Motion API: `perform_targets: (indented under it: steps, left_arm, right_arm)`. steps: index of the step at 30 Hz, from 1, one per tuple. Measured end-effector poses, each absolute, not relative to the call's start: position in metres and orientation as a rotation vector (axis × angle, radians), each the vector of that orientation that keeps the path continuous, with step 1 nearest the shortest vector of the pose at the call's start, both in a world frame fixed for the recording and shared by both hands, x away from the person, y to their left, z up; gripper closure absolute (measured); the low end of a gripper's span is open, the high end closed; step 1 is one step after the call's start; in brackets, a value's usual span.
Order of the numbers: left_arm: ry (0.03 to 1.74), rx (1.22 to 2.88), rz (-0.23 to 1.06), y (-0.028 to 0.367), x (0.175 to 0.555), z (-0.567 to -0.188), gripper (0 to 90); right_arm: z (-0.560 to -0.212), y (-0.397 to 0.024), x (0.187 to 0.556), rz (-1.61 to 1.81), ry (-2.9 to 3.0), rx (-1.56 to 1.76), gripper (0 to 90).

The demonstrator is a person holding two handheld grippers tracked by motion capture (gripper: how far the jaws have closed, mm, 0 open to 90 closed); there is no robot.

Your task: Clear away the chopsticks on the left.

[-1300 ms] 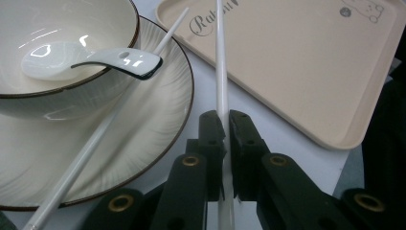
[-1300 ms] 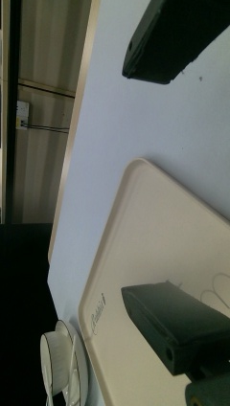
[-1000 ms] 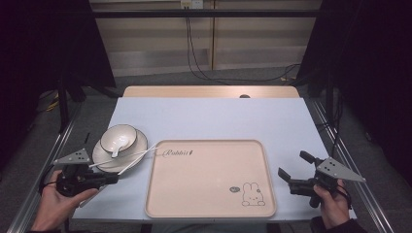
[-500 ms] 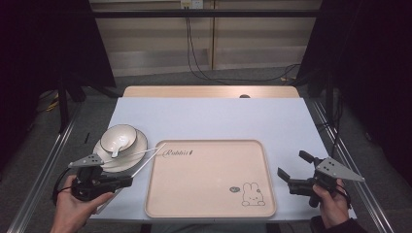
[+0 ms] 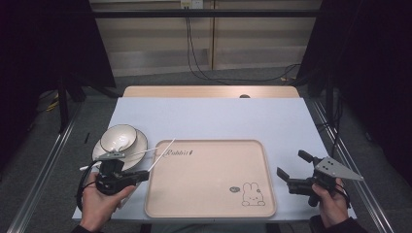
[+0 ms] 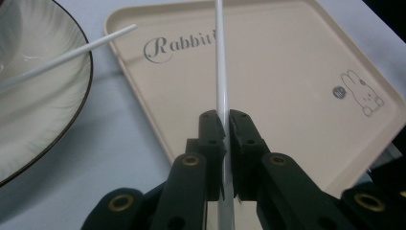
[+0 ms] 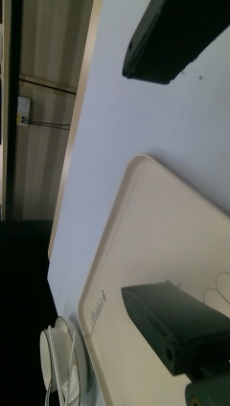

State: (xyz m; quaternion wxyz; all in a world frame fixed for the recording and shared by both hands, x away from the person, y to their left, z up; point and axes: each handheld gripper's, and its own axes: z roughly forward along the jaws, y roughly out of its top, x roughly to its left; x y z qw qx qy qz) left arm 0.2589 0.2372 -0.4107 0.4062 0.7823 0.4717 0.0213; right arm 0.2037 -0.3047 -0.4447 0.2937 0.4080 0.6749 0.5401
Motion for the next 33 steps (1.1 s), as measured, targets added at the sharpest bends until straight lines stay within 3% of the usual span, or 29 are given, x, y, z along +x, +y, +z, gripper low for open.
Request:
perform_targets:
  steps: [16,33]
  left_arm:
    - [1.454,1.893,0.112,0.204,0.271,-0.431,84.7]
    - [1.583,1.901,0.103,0.188,0.273,-0.454,84.6]
  right_arm:
    - [-0.445,-0.304,0.204,1.438,1.798,1.086,0.4]
    - [-0.445,-0.304,0.203,1.44,1.799,1.084,0.4]
